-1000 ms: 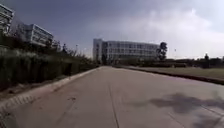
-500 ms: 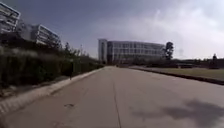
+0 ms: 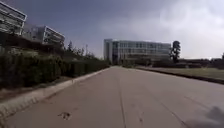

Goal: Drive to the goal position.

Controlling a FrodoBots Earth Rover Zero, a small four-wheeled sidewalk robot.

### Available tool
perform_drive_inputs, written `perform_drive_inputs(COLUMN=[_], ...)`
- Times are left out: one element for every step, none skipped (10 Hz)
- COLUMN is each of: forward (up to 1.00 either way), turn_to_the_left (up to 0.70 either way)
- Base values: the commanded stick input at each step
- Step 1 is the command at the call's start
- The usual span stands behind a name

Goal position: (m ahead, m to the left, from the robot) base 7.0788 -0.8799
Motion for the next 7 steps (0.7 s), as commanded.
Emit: perform_drive_inputs(forward=[0.70,0.70,0.70,0.70,0.70,0.70,0.70], turn_to_the_left=[0.14,0.14,0.14,0.14,0.13,0.08,0.01])
